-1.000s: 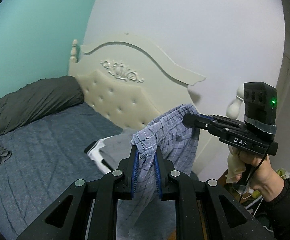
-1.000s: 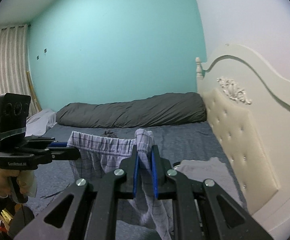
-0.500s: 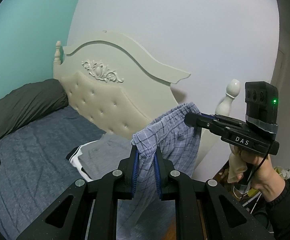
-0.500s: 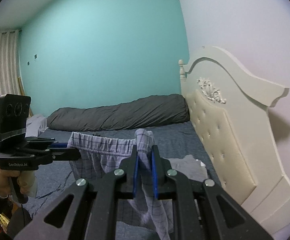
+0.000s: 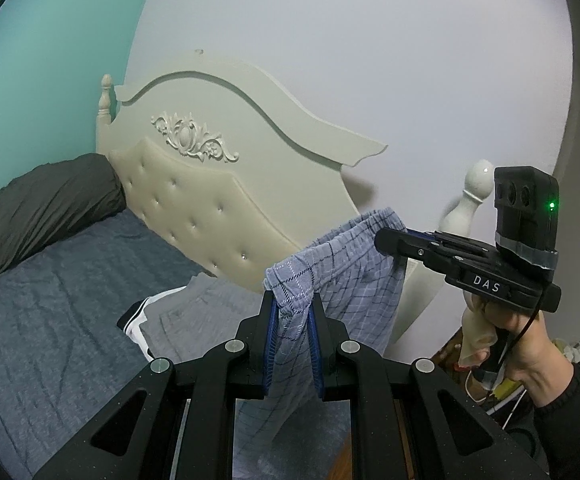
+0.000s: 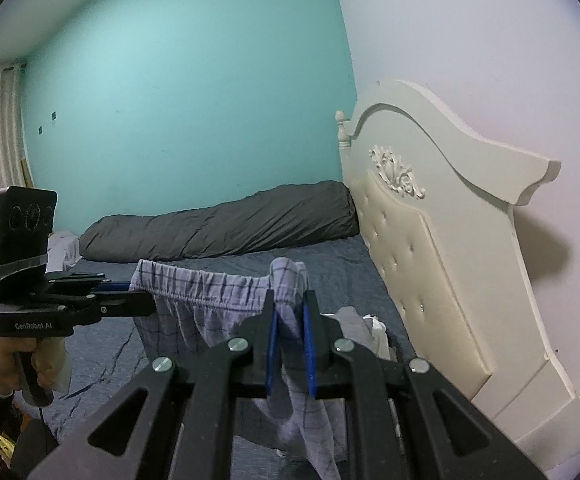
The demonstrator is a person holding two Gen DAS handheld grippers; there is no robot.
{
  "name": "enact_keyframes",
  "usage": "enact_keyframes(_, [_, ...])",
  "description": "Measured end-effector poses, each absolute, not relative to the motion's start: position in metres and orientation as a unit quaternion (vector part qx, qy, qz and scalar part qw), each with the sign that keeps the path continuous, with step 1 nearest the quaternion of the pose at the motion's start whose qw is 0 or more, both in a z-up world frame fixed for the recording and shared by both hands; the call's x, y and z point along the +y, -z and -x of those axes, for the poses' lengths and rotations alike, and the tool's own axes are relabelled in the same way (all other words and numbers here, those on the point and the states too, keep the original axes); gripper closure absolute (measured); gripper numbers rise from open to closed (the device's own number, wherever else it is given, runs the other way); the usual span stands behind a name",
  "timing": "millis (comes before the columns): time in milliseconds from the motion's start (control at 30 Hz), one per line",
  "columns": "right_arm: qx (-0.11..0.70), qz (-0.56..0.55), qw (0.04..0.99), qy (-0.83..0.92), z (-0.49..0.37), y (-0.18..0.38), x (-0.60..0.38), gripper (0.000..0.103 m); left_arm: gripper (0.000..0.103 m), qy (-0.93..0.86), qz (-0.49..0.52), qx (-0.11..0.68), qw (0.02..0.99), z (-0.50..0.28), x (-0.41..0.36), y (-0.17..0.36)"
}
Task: Fold clothes
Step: 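Carry the held shorts with both grippers over the stack of folded clothes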
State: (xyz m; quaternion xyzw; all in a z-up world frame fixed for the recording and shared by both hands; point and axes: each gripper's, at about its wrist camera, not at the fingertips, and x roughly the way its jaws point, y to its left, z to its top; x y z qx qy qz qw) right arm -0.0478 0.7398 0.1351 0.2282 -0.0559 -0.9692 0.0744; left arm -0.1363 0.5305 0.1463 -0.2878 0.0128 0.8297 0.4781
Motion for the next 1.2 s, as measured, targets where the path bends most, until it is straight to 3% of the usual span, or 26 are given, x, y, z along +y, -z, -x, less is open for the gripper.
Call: enact_keyframes(1200, [-0.062,-0.314,0.052,0.946,0.207,-0.063,0.771,0.092,0.087,-0.815,0.376,-0.007,0.441,0.304,0.575,-0.058])
